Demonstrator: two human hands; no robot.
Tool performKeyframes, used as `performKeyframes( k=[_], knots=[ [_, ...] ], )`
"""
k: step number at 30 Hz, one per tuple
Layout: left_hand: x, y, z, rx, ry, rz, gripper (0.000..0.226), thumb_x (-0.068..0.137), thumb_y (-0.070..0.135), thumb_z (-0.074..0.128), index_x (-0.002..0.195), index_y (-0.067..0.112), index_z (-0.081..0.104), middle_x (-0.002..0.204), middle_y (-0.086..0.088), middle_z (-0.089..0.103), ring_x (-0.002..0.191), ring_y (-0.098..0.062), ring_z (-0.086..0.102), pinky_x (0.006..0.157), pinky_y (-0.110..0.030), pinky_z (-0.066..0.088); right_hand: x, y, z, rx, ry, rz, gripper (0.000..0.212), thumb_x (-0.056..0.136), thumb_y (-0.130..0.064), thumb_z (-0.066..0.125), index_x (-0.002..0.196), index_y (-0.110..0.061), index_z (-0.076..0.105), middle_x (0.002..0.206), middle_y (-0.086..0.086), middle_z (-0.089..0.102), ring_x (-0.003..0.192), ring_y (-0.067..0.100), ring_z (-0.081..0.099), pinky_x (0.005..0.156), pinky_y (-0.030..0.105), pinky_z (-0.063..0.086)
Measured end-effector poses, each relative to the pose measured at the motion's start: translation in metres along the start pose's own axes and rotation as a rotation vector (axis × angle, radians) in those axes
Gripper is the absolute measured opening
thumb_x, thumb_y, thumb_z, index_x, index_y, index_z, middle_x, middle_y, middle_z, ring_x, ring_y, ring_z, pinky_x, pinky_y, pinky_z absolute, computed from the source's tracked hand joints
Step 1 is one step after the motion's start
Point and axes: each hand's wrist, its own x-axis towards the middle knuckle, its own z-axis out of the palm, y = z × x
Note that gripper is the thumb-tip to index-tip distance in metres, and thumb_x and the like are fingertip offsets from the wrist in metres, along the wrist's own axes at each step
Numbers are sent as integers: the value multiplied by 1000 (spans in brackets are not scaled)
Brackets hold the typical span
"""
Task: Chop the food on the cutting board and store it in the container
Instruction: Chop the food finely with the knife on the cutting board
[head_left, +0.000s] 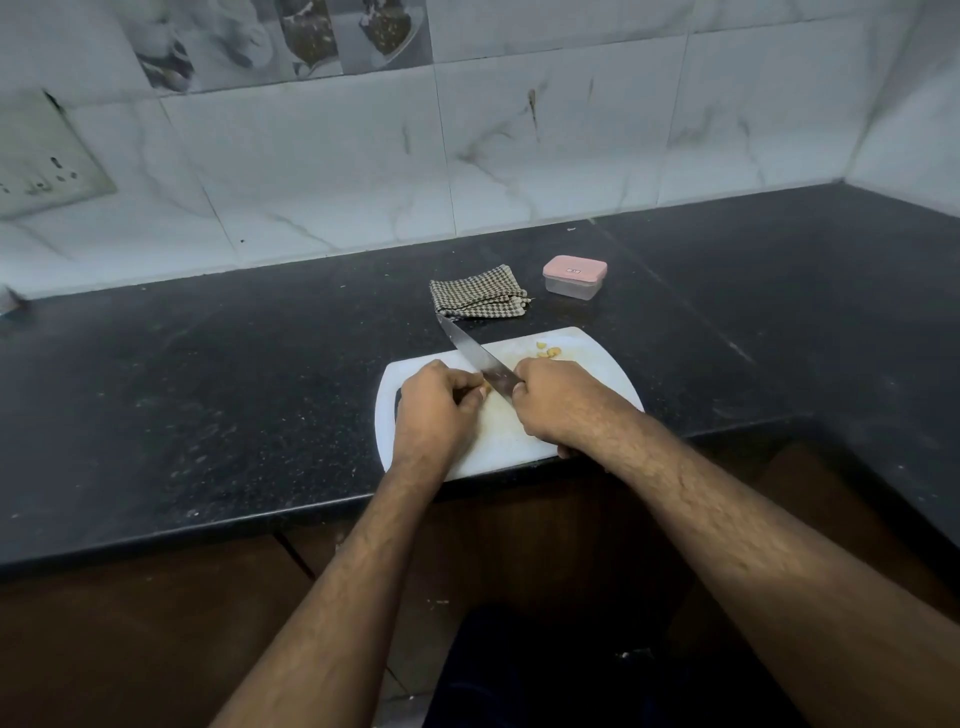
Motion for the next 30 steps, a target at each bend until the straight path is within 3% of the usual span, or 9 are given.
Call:
performKeyframes(
  k=[3, 6, 9, 19, 30],
  knots=[
    [-1, 2, 0, 1, 1, 5, 18, 92, 29, 76, 108, 22, 81, 97, 11, 67, 90, -8, 65, 92, -37, 56, -2, -1, -2, -2, -11, 3, 27, 105, -24, 40, 127, -17, 55, 93, 2, 56, 69, 16, 56, 62, 32, 53],
    [-1, 1, 0, 28, 0, 24, 14, 91, 28, 75, 104, 22, 79, 97, 9, 65, 88, -9, 65, 89, -37, 57, -4, -1, -2, 0, -17, -5, 27, 105, -24, 40, 125, -17, 56, 98, 4, 58, 76, 18, 57, 67, 35, 54],
    [-1, 1, 1, 61, -9, 53, 9, 91, 26, 74, 100, 23, 76, 93, 9, 61, 86, -11, 63, 86, -40, 56, -5, -1, 2, -38, -13, -14, 26, 105, -24, 39, 124, -15, 55, 91, 2, 51, 69, 17, 53, 61, 33, 50],
    [-1, 1, 0, 53, -13, 37, 14, 92, 28, 75, 105, 24, 79, 94, 9, 62, 90, -12, 63, 89, -41, 56, -7, 0, 1, -57, 13, -26, 27, 105, -22, 39, 124, -20, 57, 104, 4, 54, 97, 22, 53, 79, 35, 50],
    [-2, 4, -2, 20, -12, 4, 17, 91, 25, 76, 108, 22, 80, 94, 10, 64, 89, -11, 64, 90, -37, 55, -6, -1, -1, -94, 11, -39, 28, 105, -20, 38, 128, -20, 54, 99, 3, 47, 94, 21, 51, 74, 33, 46]
  ],
)
